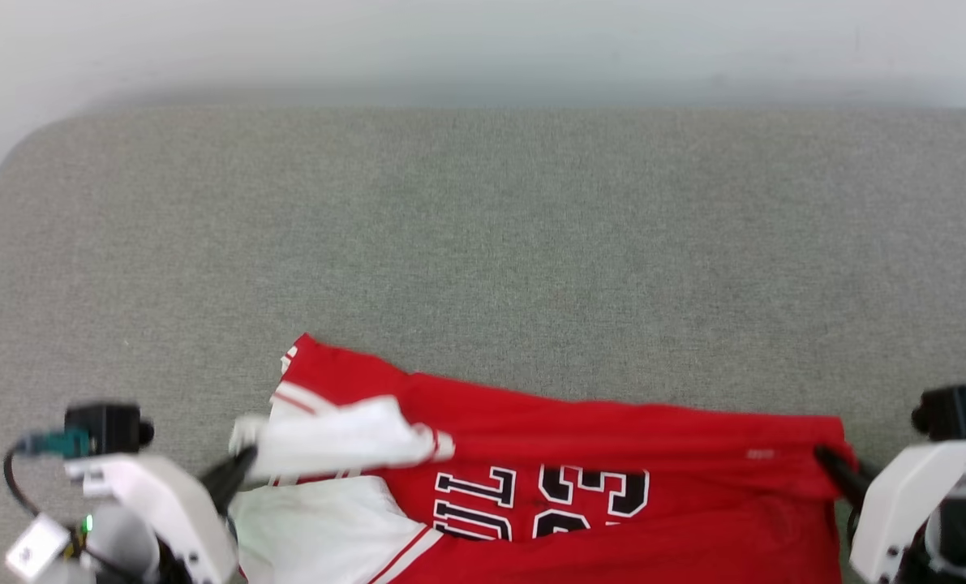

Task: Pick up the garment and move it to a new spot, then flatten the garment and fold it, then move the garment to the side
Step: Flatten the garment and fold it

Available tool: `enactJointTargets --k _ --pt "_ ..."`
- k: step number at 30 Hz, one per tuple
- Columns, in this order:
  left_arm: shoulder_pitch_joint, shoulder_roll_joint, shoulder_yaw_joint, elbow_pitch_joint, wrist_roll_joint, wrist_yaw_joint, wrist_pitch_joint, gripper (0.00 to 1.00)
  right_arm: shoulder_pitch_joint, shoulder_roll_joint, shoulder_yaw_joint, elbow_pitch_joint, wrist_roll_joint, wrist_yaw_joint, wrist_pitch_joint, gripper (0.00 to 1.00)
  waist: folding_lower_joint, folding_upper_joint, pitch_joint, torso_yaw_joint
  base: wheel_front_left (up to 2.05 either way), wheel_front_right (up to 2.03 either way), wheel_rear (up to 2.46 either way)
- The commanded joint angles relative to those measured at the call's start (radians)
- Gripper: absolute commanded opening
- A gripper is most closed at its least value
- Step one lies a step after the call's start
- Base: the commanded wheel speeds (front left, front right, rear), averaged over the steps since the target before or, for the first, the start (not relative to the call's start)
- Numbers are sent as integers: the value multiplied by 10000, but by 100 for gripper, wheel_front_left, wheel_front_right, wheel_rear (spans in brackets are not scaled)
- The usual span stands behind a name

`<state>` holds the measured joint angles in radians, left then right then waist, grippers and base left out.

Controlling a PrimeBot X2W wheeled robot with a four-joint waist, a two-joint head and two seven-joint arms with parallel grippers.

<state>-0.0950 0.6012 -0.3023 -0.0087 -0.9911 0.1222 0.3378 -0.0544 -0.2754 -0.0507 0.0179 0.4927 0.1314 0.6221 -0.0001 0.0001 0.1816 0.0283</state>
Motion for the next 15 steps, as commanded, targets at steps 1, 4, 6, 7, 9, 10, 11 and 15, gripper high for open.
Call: enactJointTargets --k 1,4,6,7,9,10,11,15 --pt "564 42 82 -135 -109 171 -107 0 372 158 -26 70 8 -14 -86 0 1 -1 -175 -1 0 0 0" --pt "1311 -76 102 -299 -321 305 -197 0 810 400 -148 189 44 -14 -313 0 1 -1 -285 -23 0 0 0" --pt "1729 -95 88 -254 -428 394 -207 0 1034 546 -205 290 12 -14 -446 0 1 -1 -334 -45 0 0 0" --pt "1870 -172 56 -231 -469 384 -233 0 1148 612 -221 346 -4 -14 -508 0 1 -1 -348 -58 0 0 0" --pt "2092 -309 -29 -93 -575 383 -200 0 1313 717 -186 455 -85 -14 -648 0 1 -1 -349 -92 0 0 0" --pt "2143 -359 -80 -7 -606 382 -176 0 1385 799 -181 545 -86 -14 -720 0 1 -1 -344 -111 0 0 0" --pt "2174 -407 -131 97 -608 356 -173 0 1420 840 -163 647 -125 -14 -808 0 1 -1 -341 -132 0 0 0" --pt "2036 -691 -317 586 -551 203 -387 25 1399 1062 -90 1082 -117 -14 -1197 100 1 -1 -345 -187 0 0 0"
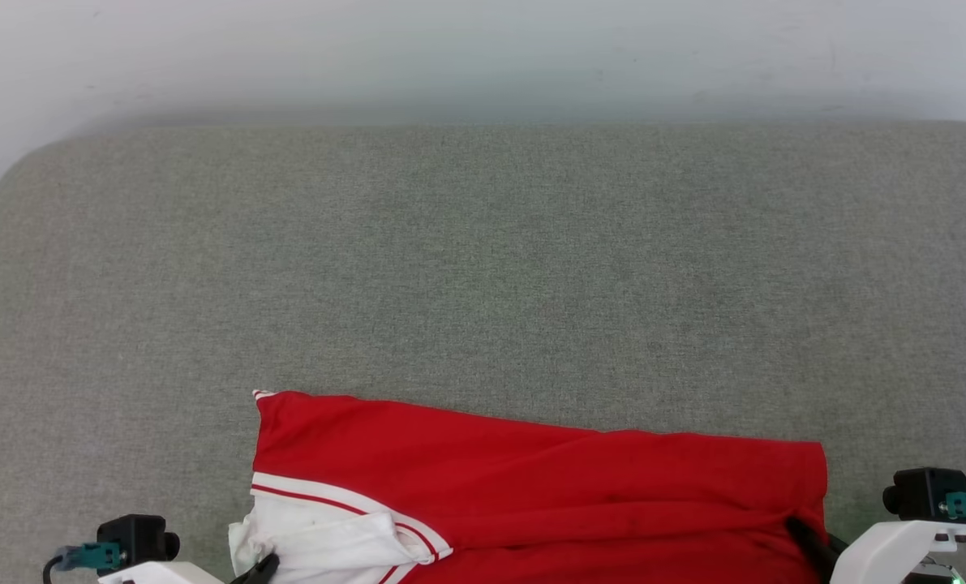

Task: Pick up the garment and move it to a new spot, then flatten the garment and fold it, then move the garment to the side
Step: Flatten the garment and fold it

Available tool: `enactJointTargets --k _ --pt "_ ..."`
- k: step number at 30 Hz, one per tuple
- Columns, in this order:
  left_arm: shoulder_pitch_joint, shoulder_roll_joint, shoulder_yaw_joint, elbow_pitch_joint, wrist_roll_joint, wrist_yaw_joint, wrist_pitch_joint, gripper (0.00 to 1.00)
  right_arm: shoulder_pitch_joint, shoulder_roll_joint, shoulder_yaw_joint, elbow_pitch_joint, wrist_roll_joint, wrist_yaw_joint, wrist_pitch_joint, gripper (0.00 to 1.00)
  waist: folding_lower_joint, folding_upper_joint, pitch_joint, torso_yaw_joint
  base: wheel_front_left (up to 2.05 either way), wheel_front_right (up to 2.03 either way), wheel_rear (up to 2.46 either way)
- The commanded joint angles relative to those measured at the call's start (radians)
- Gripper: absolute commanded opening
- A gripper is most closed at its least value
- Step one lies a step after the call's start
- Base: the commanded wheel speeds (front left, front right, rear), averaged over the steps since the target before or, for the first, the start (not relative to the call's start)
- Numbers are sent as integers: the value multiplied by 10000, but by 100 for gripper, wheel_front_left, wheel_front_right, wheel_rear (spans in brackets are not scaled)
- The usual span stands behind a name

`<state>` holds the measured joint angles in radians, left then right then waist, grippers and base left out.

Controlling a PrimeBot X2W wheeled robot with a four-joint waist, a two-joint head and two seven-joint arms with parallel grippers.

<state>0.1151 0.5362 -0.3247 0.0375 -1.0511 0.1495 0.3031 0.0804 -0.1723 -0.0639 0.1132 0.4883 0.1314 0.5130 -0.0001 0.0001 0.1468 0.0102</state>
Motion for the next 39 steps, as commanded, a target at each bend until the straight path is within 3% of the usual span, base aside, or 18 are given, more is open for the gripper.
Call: enactJointTargets --k 1,2,7,11,21,27,39 --pt "-153 -124 -125 212 48 -106 -72 52 26 91 76 184 -53 -16 -240 100 1 -1 3 -10 0 0 0" --pt "-273 -214 -119 260 78 -175 -188 100 -12 122 116 189 -8 -17 -453 100 1 -1 1 -8 0 0 0" --pt "-757 -373 -57 213 505 -487 -975 100 -8 133 7 -344 5 -13 -1249 100 1 -1 -56 31 0 0 0" --pt "-1128 -605 134 -107 860 -603 -1900 100 45 25 -181 -1008 -29 -13 -1268 100 1 -1 -166 5 0 0 0" --pt "-1856 -721 214 -853 2854 -197 -4281 100 155 -526 -1200 -1675 -137 -13 884 100 1 -1 -265 77 0 0 0" --pt "-2132 -974 109 -1171 3926 114 -5305 100 225 -641 -1043 -1830 -149 -13 1862 100 1 -1 10 284 0 0 0" --pt "-2248 -1645 228 -1446 5057 177 -5678 100 490 -64 -149 -730 85 -10 2799 100 1 -1 614 803 0 0 0"
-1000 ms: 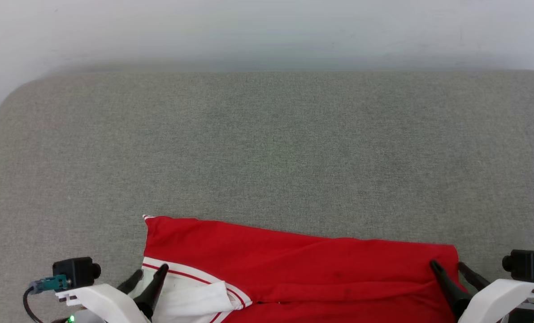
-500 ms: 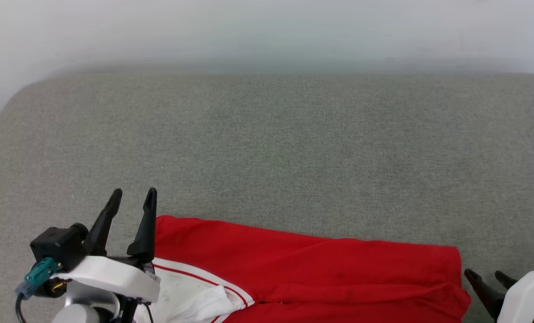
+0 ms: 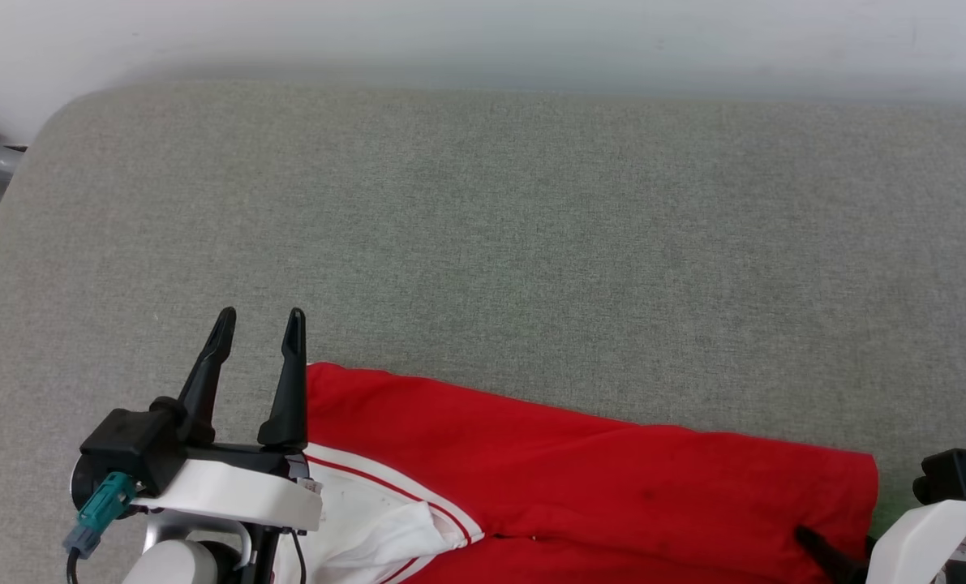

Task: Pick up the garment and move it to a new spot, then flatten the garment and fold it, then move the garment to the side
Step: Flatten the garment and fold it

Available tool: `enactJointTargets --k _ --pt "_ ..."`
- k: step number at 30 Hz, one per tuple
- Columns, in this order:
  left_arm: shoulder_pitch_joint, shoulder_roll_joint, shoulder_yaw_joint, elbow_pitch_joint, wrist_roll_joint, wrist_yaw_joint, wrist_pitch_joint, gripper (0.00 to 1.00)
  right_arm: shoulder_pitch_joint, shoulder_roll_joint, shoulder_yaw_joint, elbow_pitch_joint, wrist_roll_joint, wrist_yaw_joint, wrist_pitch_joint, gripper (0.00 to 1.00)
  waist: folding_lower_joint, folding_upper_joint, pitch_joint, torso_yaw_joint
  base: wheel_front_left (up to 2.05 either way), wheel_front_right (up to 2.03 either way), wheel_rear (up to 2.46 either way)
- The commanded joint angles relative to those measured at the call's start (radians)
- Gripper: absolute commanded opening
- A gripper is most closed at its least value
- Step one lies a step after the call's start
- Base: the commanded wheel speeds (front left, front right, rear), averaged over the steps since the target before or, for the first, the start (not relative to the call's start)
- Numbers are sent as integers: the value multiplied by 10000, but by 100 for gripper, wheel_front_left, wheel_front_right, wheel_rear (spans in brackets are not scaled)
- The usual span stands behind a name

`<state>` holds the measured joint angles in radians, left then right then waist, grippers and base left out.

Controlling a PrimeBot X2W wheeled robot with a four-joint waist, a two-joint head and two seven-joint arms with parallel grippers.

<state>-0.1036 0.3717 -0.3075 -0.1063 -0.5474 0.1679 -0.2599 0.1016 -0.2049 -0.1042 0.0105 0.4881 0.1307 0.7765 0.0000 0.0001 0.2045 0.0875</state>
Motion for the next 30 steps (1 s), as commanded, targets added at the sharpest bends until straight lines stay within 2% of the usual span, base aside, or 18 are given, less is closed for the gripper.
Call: enactJointTargets --k 1,2,3,4,5,19,30 --pt "-58 -29 63 20 69 -4 -52 100 324 315 351 416 134 -1 260 100 0 -1 64 39 0 0 0" --pt "-67 -55 77 34 96 -16 -55 100 352 356 420 518 190 -1 313 100 0 -1 84 42 0 0 0" --pt "-74 -52 90 58 166 4 -58 100 346 383 474 589 197 -1 326 54 0 -1 97 34 0 0 0" --pt "-69 -67 99 78 199 24 -60 100 314 390 518 628 232 -1 280 15 0 -1 98 20 0 0 0" --pt "-57 -86 114 90 224 33 -62 100 267 396 530 648 274 -1 219 0 0 -1 87 0 0 0 0" --pt "558 159 147 268 432 285 106 100 -434 -583 188 -141 650 -5 -340 0 0 -1 -816 -455 0 0 0" --pt "991 254 171 41 371 538 332 100 -599 -792 -2017 395 821 -7 238 0 0 -1 -1197 -805 0 0 0"
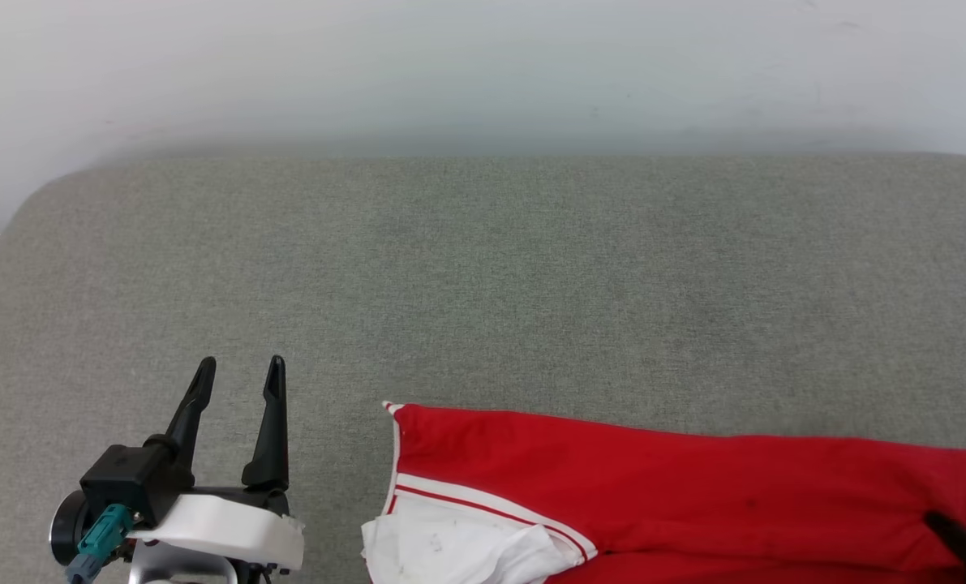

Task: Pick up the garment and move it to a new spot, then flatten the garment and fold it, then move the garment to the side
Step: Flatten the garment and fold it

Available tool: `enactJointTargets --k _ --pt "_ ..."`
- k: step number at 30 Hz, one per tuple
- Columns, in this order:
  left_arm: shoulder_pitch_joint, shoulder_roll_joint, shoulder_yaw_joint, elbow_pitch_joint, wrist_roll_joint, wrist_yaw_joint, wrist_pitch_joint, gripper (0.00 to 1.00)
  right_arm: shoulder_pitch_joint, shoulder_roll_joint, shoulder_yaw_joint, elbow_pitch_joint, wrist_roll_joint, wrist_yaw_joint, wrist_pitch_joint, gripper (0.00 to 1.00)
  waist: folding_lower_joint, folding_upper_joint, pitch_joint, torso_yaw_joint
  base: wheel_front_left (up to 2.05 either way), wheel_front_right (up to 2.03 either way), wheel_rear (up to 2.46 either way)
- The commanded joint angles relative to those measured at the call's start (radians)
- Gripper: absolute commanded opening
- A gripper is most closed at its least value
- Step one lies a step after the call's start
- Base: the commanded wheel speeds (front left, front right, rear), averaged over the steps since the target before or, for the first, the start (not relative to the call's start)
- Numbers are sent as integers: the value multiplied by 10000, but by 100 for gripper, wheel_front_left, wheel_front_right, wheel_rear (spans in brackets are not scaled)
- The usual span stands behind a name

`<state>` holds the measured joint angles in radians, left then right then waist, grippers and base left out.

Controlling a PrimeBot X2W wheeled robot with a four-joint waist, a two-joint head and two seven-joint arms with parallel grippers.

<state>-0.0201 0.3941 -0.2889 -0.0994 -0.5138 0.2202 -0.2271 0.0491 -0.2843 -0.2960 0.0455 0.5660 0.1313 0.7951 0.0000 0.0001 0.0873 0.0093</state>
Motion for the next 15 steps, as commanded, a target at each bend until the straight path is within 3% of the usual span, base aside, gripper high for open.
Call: enactJointTargets --k 1,11,15 --pt "163 44 -20 -41 50 49 26 100 -65 69 -267 54 77 -12 173 0 0 -1 -39 -35 0 0 0" --pt "90 76 -104 -127 145 167 65 100 -385 2138 -1093 -54 3058 -9 2995 0 0 -1 -66 18 0 0 0" --pt "-8 49 -166 -129 161 156 100 100 -584 2343 -593 142 5018 -11 3691 0 0 -1 -10 118 0 0 0"
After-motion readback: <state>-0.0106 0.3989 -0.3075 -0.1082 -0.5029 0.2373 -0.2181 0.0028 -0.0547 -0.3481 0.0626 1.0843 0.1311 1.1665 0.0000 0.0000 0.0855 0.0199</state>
